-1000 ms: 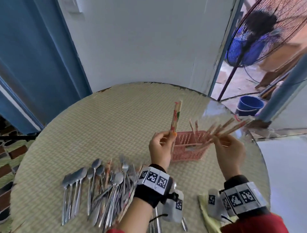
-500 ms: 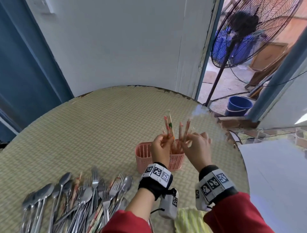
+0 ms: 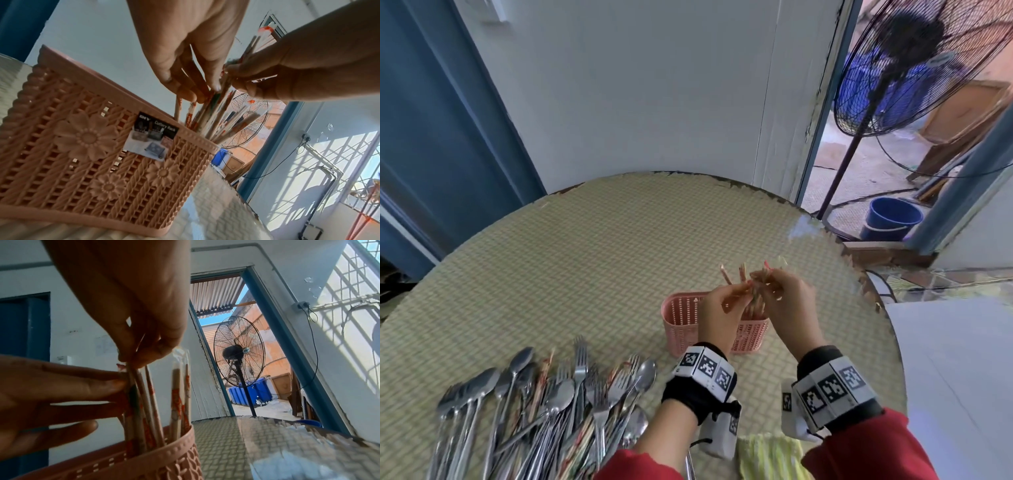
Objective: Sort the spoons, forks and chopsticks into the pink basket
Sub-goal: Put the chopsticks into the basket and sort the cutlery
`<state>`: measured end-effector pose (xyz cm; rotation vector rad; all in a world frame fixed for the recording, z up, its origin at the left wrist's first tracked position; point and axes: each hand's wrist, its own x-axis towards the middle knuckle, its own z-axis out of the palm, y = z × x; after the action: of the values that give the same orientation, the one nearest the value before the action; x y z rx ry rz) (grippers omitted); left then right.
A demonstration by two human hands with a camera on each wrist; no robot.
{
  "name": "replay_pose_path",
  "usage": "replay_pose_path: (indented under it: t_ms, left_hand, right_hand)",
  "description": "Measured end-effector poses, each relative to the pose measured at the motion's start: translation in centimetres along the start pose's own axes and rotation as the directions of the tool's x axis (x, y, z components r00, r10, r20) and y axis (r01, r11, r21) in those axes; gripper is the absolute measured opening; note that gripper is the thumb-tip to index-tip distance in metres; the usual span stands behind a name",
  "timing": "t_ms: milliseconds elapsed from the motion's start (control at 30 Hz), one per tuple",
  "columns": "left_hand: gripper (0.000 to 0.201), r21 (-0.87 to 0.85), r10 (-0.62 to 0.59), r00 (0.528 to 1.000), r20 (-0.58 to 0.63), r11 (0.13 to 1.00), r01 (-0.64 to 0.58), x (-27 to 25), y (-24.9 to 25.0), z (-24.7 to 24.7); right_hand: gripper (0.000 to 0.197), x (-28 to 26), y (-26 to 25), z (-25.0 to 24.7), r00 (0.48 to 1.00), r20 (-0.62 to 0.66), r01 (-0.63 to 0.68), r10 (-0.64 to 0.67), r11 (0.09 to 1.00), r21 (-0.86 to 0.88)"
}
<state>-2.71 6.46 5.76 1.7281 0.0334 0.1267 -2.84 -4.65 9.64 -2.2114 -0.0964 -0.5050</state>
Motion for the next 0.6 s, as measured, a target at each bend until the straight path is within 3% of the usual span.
replay_pose_path:
  t_ms: [133,233,367,467,533,600]
  left_hand:
    - [0.022,0.059,0.013,1.0,0.027,0.998,-0.015,-0.7,-0.2,-0.2]
    - [0.034,0.144,0.026,0.999,0.018,0.989,-0.029,-2.2,-0.1,-1.4]
    - [0.038,0.104,-0.037,0.998,-0.055,0.994,0.043,-4.5,-1.0,-4.6]
    - [0.034,0.113,-0.028,0.981,-0.193,0.992,0.05,-6.3,-2.5,-8.3]
    - [0.032,0.126,-0.011,0.958,-0.288,0.991,0.05,-7.4,-3.7,-11.1]
    - [0.032,0.116,-0.028,0.933,-0.36,0.99,0.075,-8.6,-5.1,-14.0]
  right_hand:
    - [0.016,-0.5,0.8,0.3,0.998,0.05,-0.039,0.046,0.99,-0.134]
    - [0.035,-0.8,1.4,1.1,0.996,0.064,-0.051,0.067,0.971,-0.233]
    - [0.062,-1.8,0.0,2.5,0.99,0.037,-0.12,0.136,0.953,-0.278]
    - [0.092,-3.4,-3.0,3.2,0.979,-0.13,-0.184,0.158,0.958,-0.22]
    - [0.087,-5.1,-5.0,4.2,0.939,-0.299,-0.203,0.172,0.976,-0.075]
    - [0.072,-7.1,-7.3,6.1,0.925,-0.341,-0.157,0.166,0.986,0.055]
